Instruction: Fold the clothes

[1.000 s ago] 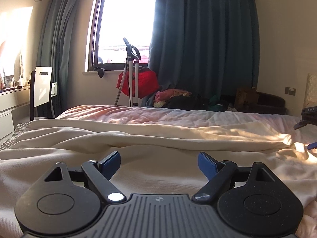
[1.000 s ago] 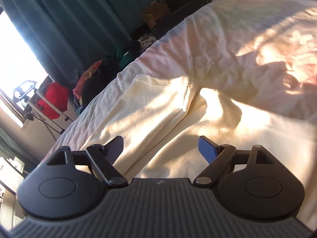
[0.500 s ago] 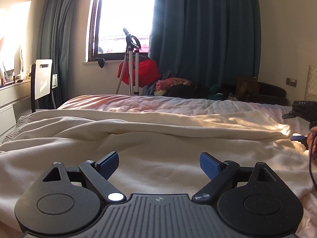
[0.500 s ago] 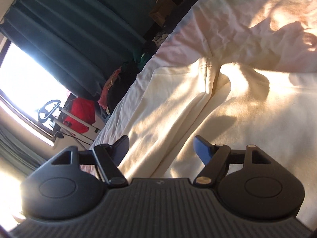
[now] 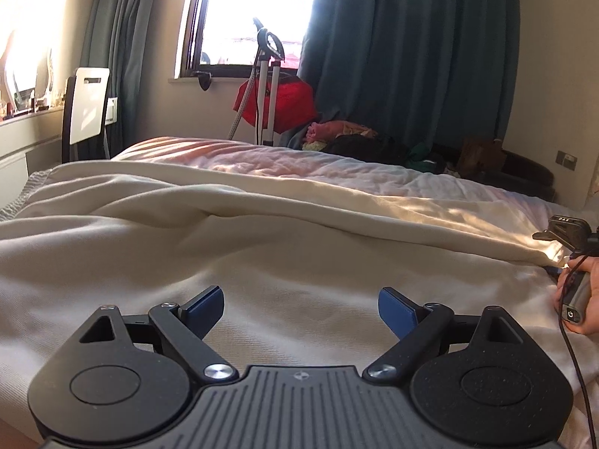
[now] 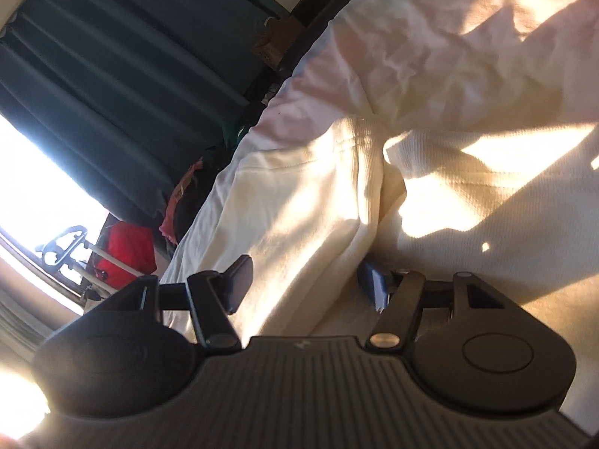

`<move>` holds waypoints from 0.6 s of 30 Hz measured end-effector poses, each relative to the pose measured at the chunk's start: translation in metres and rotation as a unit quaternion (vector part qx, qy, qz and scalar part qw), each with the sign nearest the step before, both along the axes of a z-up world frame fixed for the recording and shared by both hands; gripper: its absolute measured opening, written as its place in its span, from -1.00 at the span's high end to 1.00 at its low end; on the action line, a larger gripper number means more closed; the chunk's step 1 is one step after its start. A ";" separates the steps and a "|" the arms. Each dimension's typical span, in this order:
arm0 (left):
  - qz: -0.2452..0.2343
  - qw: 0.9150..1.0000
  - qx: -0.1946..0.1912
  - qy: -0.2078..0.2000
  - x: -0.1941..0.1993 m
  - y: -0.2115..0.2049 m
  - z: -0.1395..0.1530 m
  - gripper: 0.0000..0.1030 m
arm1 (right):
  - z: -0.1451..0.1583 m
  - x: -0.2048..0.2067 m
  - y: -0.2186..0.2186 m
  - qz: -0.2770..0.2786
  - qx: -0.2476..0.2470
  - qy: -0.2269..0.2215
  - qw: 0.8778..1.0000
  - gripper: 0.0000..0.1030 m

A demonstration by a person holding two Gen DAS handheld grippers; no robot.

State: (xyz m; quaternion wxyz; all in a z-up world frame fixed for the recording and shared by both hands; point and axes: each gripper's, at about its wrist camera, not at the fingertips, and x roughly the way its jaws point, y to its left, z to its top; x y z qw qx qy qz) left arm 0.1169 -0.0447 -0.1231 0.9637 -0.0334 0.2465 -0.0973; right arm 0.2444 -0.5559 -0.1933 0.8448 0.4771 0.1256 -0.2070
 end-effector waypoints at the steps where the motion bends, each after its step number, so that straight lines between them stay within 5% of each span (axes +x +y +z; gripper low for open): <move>1: 0.001 1.000 -0.003 0.004 0.003 0.001 -0.001 -0.77 | 0.000 0.005 -0.002 -0.001 -0.005 0.005 1.000 -0.21; 4: 0.004 1.000 0.000 0.004 0.010 0.001 -0.005 -0.77 | -0.001 0.021 -0.008 -0.007 -0.034 0.056 0.998 0.52; 7: 0.015 1.000 0.006 0.005 0.018 0.003 -0.009 -0.77 | -0.006 0.017 -0.016 -0.016 -0.021 0.047 0.999 0.77; 13: 0.029 1.000 -0.009 0.005 0.021 0.011 -0.004 -0.77 | 0.032 0.008 0.004 -0.030 -0.129 0.065 0.989 0.84; 18: 0.031 0.999 -0.007 -0.011 0.016 0.011 0.004 -0.77 | 0.015 0.002 0.002 -0.004 -0.144 0.115 0.983 0.84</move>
